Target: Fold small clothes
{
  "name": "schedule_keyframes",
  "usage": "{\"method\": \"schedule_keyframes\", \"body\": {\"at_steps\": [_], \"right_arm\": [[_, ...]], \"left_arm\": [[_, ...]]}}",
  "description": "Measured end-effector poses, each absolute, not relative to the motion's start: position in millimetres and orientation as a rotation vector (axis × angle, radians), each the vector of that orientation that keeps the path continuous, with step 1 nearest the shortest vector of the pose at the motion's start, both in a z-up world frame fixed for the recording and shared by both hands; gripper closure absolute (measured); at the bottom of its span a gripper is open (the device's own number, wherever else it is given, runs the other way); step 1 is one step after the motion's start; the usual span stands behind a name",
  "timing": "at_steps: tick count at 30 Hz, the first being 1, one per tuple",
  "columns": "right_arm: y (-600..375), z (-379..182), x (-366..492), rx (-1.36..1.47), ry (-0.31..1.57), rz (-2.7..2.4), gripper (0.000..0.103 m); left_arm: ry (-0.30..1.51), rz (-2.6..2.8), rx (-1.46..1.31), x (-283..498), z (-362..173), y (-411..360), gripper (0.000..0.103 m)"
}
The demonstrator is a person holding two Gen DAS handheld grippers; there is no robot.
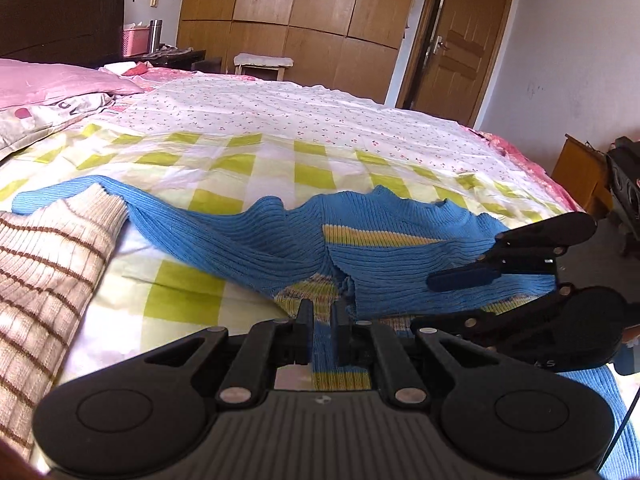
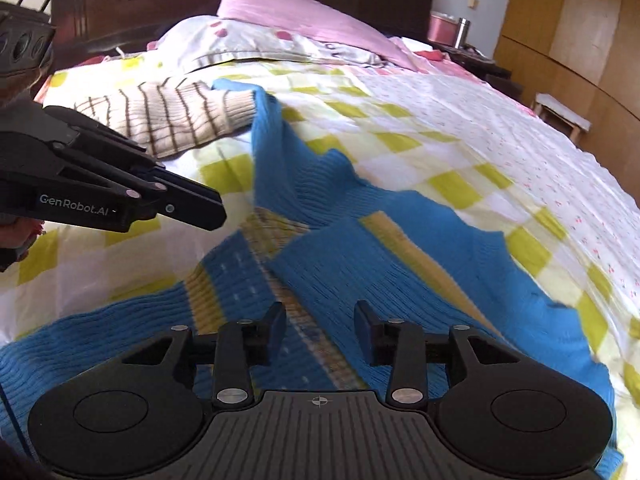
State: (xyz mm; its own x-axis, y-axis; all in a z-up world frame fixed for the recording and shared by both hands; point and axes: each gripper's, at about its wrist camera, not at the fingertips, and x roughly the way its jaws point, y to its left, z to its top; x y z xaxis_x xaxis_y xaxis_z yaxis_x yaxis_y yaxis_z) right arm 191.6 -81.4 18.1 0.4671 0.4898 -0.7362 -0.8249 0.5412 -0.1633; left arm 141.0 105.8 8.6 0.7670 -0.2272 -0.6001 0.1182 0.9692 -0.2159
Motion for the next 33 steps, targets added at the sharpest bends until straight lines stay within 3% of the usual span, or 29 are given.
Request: {"method": "schedule_keyframes", "body": {"at_steps": [5,7,10,16,20,24,27,33], "right_arm": [[-51.3,6.4,194.4,-0.619,0.69,0.806,0.067],[-48.1,3.8,203.3,-0.585,0.738,0.769,0.088],[-56.6,13.5,212.9,-0.455,0.746,0.694,0.094],[-84.7,57.6,224.5,-0.118,0.622,0.517,0.094],[-61.5,51.0,226.9,-0.1,0.608,0.516,0.094],[-40.3,14.8,226.3,-0.139,0.713,0.554,0.086],[-51.4,13.4,217.7,-0.102,0.727,0.572,0.074],[-131.5,35.0,205.2,-0.015,0.628,0.38,0.073]], "left_arm": [[0.662,-0.201,-0.183,138.5,8.5,114.1,0.088],[0.651,-0.202,-0.186,136.0,9.9,118.6,0.088],[0.634,-0.205,-0.198,132.9,12.7,124.5,0.088],[0.606,-0.226,-0.236,130.2,18.2,130.9,0.088],[0.604,-0.233,-0.237,128.1,17.9,130.4,0.088],[0.605,-0.236,-0.222,126.5,16.8,129.6,0.088],[0.604,-0.246,-0.21,124.9,15.3,127.8,0.088],[0.607,-0.266,-0.186,125.3,12.3,115.3,0.088]]}}
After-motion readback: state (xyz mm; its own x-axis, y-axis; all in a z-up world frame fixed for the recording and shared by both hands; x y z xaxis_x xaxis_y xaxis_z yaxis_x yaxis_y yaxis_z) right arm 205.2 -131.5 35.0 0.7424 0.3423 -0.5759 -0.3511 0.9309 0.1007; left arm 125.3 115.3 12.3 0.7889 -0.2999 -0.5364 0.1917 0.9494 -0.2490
